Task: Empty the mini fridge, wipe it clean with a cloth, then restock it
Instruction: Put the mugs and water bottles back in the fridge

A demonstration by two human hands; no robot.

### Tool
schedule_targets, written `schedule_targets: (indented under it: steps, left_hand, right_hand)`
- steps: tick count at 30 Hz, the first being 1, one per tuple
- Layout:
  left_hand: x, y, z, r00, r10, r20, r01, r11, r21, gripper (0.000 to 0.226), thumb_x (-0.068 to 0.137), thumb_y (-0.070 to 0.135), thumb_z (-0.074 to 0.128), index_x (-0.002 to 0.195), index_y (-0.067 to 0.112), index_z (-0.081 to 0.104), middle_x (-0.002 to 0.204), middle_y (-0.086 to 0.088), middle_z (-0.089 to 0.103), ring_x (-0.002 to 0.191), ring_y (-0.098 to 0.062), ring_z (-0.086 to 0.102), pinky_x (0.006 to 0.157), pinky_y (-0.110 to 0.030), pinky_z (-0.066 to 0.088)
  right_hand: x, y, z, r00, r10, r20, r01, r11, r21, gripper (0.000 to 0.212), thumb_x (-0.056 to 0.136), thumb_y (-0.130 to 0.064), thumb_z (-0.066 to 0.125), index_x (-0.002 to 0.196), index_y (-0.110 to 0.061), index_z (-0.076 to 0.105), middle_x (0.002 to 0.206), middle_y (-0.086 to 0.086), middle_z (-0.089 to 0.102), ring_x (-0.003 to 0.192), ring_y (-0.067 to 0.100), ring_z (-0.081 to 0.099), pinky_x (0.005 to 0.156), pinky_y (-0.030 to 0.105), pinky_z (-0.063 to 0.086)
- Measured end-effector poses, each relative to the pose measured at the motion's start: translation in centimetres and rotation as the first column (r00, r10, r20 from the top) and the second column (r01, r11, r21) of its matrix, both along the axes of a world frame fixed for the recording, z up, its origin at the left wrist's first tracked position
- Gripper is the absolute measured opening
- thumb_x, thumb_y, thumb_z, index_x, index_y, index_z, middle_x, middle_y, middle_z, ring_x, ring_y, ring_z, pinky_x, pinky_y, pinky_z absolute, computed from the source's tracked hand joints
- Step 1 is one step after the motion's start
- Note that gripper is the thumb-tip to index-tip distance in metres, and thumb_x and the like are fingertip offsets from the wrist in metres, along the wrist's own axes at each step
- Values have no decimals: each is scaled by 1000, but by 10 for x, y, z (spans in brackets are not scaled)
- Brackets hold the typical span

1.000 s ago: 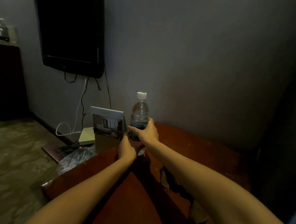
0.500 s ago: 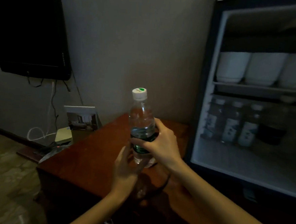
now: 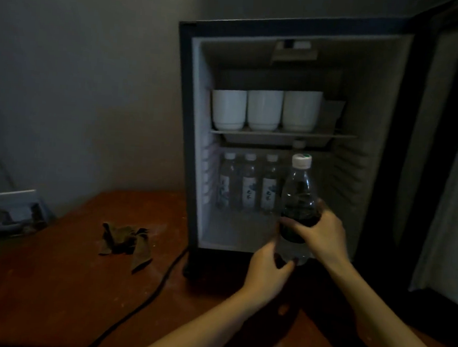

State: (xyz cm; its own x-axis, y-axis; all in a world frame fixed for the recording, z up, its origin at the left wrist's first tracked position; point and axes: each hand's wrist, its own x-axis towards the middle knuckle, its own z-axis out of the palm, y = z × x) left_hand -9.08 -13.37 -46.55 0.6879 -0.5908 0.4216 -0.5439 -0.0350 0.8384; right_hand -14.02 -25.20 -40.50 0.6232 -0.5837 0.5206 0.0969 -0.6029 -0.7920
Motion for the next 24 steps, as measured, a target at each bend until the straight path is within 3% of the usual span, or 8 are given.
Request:
schedule_targets:
  steps: [3, 6, 9, 12, 14, 16, 20, 24]
  left_hand:
    - [-2, -28, 0, 996, -50, -68, 51, 999, 15, 67, 90, 10, 63, 143, 35, 31, 124, 21, 50, 121, 6, 46, 95, -4, 37]
    - [2, -44, -5, 992, -82, -99, 88, 994, 61, 76, 90, 11, 61, 151, 32, 22, 138, 15, 48, 127, 1, 45, 107, -20, 39]
    - [4, -51, -9, 990, -69, -124, 77, 995, 57, 73, 87, 15, 61, 151, 29, 29, 141, 7, 52, 130, -3, 46, 110, -30, 39]
    - [3, -49, -14, 992, -70, -106, 79, 994, 82, 78, 87, 9, 59, 153, 27, 23, 148, 6, 44, 134, -2, 40, 107, -12, 34]
    - [3, -47, -17, 995, -73, -65, 81, 989, 120, 81, 88, 6, 56, 154, 26, 16, 152, 6, 37, 136, -1, 33, 99, 2, 26]
    - [2, -44, -20, 996, -79, -31, 82, 985, 153, 81, 88, 0, 52, 155, 25, 13, 153, 6, 32, 137, 0, 26, 96, 7, 18]
    - [12, -45, -20, 988, -140, -61, 150, 968, 203, 80, 86, -7, 48, 153, 27, 20, 146, 12, 37, 135, 1, 30, 98, 3, 20]
    - [37, -66, -12, 980, -155, -126, 185, 943, 276, 82, 81, -16, 45, 151, 22, 27, 152, 3, 35, 141, -12, 29, 111, -16, 24]
  right_hand:
    - [0, -25, -4, 999, -30, 43, 27, 996, 79, 58, 65, -31, 88, 116, -23, 60, 96, -6, 66, 95, 13, 64, 77, 26, 48]
    - [5, -40, -6, 996, -32, 87, 25, 996, 80, 57, 69, -24, 86, 120, -17, 59, 103, -4, 65, 95, 10, 61, 76, 22, 44]
    - [11, -45, -11, 993, -49, 105, 44, 998, 44, 61, 73, -27, 83, 126, -15, 55, 112, -2, 65, 98, 9, 59, 80, 25, 45]
    - [16, -46, -28, 985, -91, 145, 98, 994, -44, 70, 73, -33, 81, 134, -16, 49, 124, 2, 62, 112, 16, 59, 90, 35, 50]
    - [14, -45, -42, 980, -125, 152, 137, 988, -66, 81, 75, -34, 80, 144, -18, 40, 137, 6, 53, 125, 19, 51, 99, 38, 46]
    - [8, -43, -55, 982, -123, 144, 133, 989, -59, 85, 78, -28, 78, 150, -22, 32, 147, 6, 42, 132, 15, 42, 105, 37, 41]
    - [9, -43, -70, 975, -128, 180, 135, 990, -29, 72, 82, -20, 75, 146, -19, 40, 140, 6, 50, 127, 18, 48, 104, 41, 43]
    - [33, -61, -64, 975, -190, 113, 192, 981, -10, 74, 83, -17, 74, 147, -12, 38, 145, 11, 46, 132, 26, 45, 108, 40, 38]
